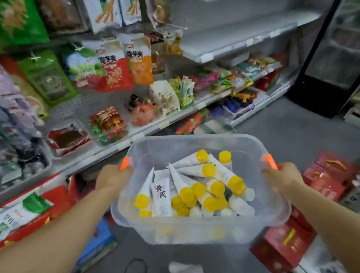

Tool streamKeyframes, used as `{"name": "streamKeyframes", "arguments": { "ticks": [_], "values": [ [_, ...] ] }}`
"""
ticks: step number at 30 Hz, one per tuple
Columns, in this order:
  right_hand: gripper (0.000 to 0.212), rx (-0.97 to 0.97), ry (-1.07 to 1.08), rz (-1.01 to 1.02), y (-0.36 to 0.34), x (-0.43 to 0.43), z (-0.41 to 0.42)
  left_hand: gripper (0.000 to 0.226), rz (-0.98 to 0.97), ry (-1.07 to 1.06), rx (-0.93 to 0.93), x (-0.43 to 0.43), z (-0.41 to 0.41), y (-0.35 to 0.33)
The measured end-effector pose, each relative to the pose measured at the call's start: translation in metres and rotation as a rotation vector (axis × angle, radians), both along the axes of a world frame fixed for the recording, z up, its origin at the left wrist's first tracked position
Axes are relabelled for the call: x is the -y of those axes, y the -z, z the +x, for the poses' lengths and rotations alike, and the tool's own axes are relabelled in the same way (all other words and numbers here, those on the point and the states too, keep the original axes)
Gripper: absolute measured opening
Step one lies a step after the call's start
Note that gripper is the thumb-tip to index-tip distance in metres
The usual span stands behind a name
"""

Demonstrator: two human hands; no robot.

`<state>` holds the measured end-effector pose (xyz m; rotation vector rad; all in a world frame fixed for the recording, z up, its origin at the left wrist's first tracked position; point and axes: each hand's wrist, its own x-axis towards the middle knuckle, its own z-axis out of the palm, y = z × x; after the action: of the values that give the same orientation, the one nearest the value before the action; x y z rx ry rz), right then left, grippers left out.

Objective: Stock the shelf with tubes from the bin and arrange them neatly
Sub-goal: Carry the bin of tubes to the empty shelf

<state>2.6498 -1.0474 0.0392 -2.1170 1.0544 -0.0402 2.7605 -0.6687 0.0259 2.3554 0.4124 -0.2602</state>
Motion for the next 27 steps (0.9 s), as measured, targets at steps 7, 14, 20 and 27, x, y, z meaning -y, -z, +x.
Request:
{"name": "streamKeyframes", "arguments": {
  "ticks": [7,14,20,27],
  "values": [
    [0.048,-0.069,-0.009,-0.040,0.029,0.102,0.163,0.056,0.048,0.032,-0.031,0.108,0.167,0.026],
    [0.037,-0.169,-0.109,0.004,0.060,0.200,0.326,0.063,-0.003,-0.066,-0.167,0.198,0.309,0.083],
    [0.030,-0.244,-0.219,-0.050,0.086,0.267,0.458,0.044,-0.146,-0.240,-0.228,0.258,0.390,0.122],
    [0.027,-0.307,-0.430,-0.044,0.144,0.334,0.614,0.039,-0.132,-0.368,-0.338,0.327,0.463,0.178]
  ]
}}
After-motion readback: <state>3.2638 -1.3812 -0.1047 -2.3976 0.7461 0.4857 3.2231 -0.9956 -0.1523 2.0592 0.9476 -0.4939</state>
